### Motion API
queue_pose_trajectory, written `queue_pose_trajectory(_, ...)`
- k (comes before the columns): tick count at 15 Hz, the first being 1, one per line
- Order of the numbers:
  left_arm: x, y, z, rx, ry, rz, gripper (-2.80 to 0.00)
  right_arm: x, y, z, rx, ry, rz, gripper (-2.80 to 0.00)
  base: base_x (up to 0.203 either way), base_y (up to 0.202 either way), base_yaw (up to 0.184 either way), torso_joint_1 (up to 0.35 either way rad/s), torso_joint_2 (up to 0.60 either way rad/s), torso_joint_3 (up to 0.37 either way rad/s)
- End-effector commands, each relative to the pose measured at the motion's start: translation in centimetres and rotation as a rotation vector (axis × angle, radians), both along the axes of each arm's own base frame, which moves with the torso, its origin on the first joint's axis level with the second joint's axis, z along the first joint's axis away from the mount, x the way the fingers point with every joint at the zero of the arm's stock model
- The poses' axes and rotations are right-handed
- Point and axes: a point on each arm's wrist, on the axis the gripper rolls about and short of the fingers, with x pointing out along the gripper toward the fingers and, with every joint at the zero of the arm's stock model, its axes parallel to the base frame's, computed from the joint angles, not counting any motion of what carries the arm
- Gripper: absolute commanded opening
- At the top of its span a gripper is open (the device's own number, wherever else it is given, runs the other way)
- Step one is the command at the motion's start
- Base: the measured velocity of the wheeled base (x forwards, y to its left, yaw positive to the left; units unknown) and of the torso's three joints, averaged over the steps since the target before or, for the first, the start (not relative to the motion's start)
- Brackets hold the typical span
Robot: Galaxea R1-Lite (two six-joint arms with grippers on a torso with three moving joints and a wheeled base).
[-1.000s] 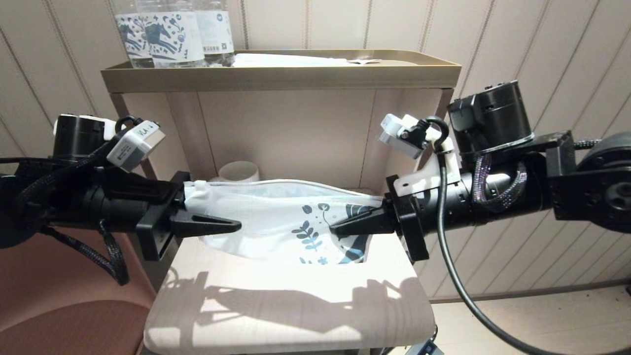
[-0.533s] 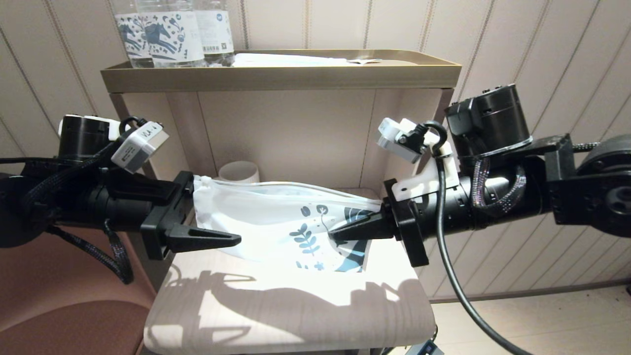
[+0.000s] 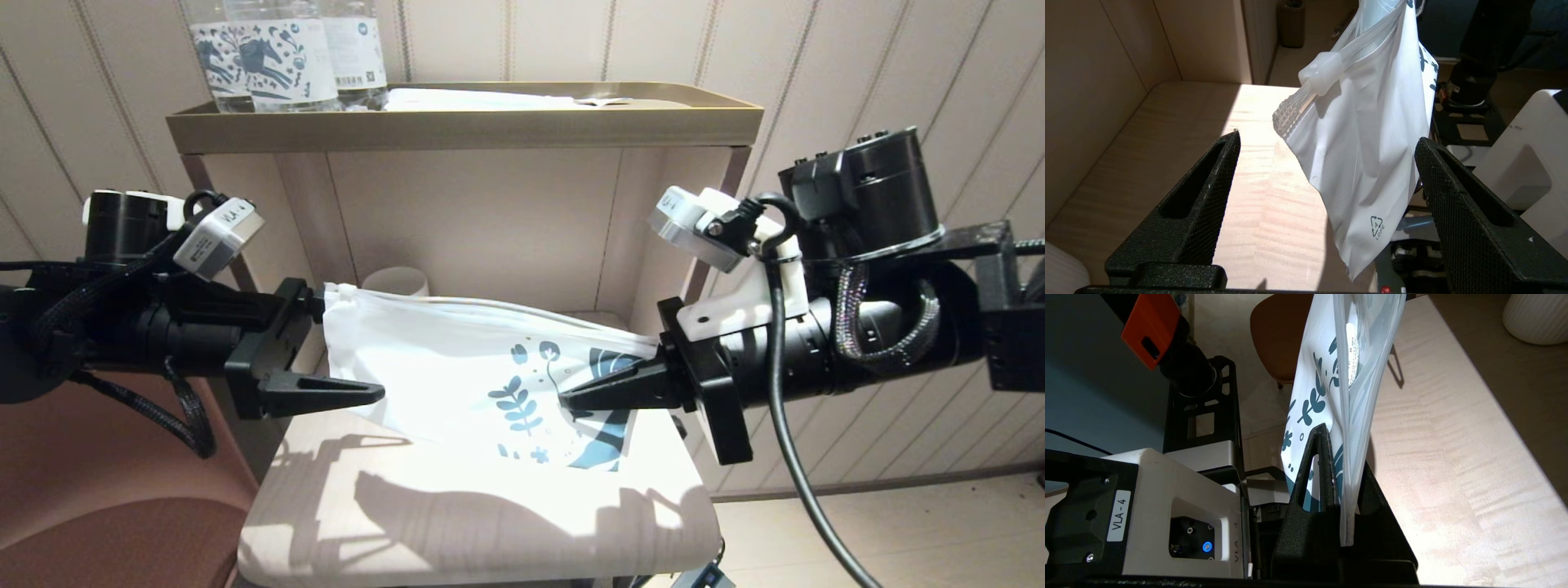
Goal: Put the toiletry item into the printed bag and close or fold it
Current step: Hand it to the other hand
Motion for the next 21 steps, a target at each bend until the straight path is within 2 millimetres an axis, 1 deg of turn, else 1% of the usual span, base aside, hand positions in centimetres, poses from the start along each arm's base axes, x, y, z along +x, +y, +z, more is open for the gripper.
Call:
queue_pose_trajectory(1,0.0,0.0,0.0,-0.004,-0.002,-0.006,0.0,-0.4,0.1,0.3,0.007,-0.007,0.016,-2.8,0.0,0.0,0.0,0.0,0.0,0.0)
queue_pose_trajectory(5,-1.1,0.0,0.9,-0.042,0.017,-0.077,0.0,-1.2,1.1,0.1,-0.003,-0.016,0.068,-2.8,0.0,0.0,0.0,0.0,0.0,0.0)
queue_pose_trajectory(7,-1.4,-0.1,1.1,-0.042,0.032,-0.088,0.0,-1.6,0.7,0.0,-0.046,-0.032,0.087,-2.8,0.0,0.0,0.0,0.0,0.0,0.0)
queue_pose_trajectory(9,-1.5,-0.1,1.1,-0.044,0.031,-0.092,0.0,-1.8,0.2,0.1,-0.11,-0.086,0.111,-2.8,0.0,0.0,0.0,0.0,0.0,0.0)
queue_pose_trajectory(10,-1.5,-0.1,1.0,-0.046,0.035,-0.095,0.0,-1.6,0.3,0.2,-0.134,-0.101,0.086,-2.8,0.0,0.0,0.0,0.0,0.0,0.0)
queue_pose_trajectory(16,-1.4,-0.6,0.4,-0.043,0.059,-0.113,0.0,-1.3,0.5,1.7,-0.11,-0.157,0.073,-2.8,0.0,0.0,0.0,0.0,0.0,0.0)
queue_pose_trajectory(21,-1.6,-2.4,0.1,-0.039,0.068,-0.177,0.0,-1.2,1.0,1.6,-0.111,-0.154,0.086,-2.8,0.0,0.0,0.0,0.0,0.0,0.0)
